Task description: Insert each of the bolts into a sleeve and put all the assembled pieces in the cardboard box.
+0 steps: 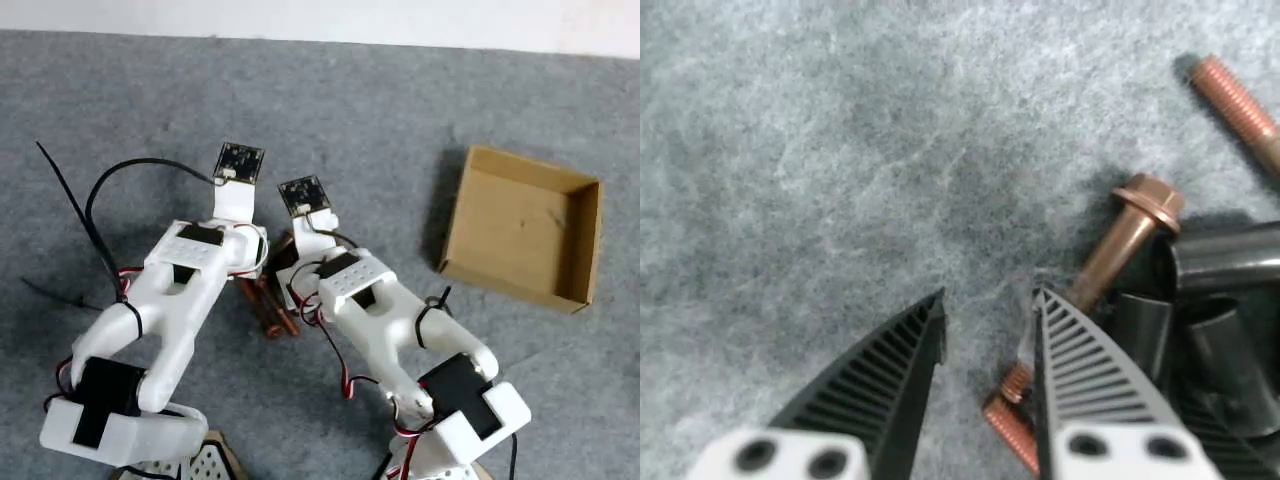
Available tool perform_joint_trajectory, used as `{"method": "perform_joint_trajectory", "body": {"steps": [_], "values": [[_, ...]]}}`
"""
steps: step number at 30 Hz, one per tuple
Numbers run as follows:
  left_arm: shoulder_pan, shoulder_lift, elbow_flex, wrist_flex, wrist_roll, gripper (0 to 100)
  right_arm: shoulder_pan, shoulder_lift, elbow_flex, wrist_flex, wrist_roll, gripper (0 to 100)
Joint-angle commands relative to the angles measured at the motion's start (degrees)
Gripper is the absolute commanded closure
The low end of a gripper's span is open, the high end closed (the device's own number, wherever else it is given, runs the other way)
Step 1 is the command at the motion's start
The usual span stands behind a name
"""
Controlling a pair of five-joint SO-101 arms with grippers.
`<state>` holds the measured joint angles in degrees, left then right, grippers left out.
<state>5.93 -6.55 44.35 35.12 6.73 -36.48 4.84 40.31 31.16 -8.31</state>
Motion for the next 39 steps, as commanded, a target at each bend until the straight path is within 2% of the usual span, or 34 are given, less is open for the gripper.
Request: {"method": "perform_joint_trajectory", "body": {"steps": [1,12,22,30,35,39], "values": [[-0.04,-0.22,-2.42,-1.05,0.53,86,1.36,1.01,-1.19,-1.01,-0.44,72.4],[-0.13,-0.22,-2.42,-0.79,0.53,86,1.27,3.56,-1.45,-0.66,-0.53,72.8],[-0.04,-0.22,-2.42,-0.88,0.53,86,1.36,3.47,-1.45,-1.01,-0.53,99.3],[-0.04,-0.22,-2.42,-0.88,0.53,86,1.1,2.59,-1.45,-0.66,-0.35,99.4],[-0.22,-0.22,-2.42,-0.88,0.53,86,0.13,-10.33,3.12,-1.19,-0.18,99.4],[-0.04,-0.22,-2.42,-0.88,0.53,86,0.13,-20.35,12.97,-10.15,-0.18,99.4]]}}
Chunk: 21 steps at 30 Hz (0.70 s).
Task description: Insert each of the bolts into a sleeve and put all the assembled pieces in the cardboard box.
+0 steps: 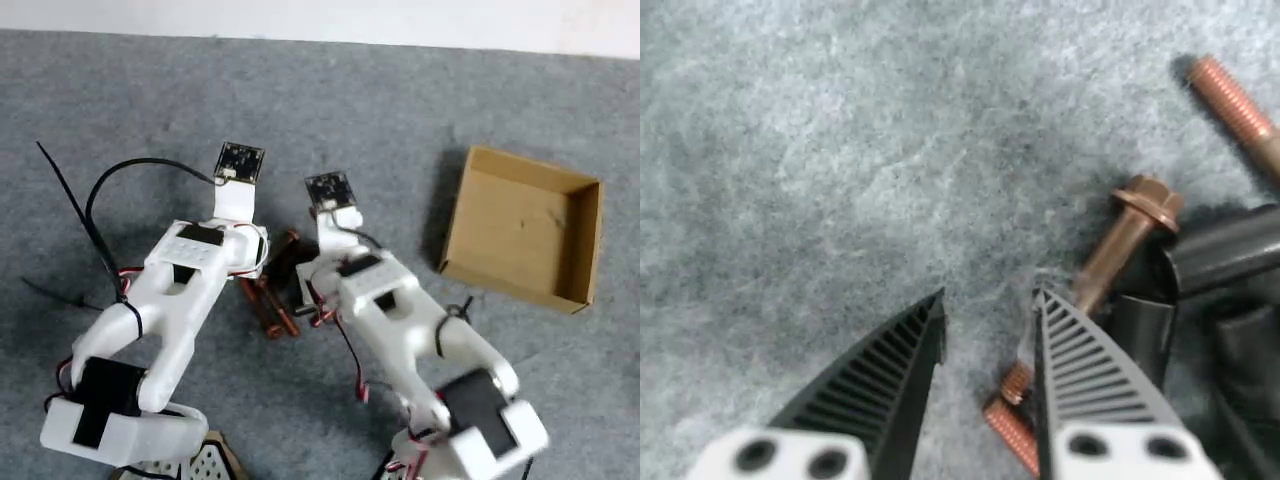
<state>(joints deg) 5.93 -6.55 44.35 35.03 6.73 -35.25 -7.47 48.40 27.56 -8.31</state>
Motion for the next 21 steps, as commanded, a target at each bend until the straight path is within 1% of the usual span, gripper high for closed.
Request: {"method": "perform_joint_trajectory", "body": {"steps": [1,4,10,21], "values": [[-0.13,-0.22,-2.42,-0.79,0.53,86,-1.1,-9.89,7.34,-9.45,-0.18,99.4],[-0.22,-0.22,-2.42,-0.79,0.53,86,-1.1,-13.76,13.58,-17.36,-0.18,99.4],[-0.22,-0.22,-2.42,-0.7,0.53,86,-0.84,-16.66,18.86,-25.01,-0.18,99.4],[-0.31,-0.22,-2.42,-0.7,0.53,86,-0.75,-16.66,19.12,-26.15,-0.18,99.4]]}}
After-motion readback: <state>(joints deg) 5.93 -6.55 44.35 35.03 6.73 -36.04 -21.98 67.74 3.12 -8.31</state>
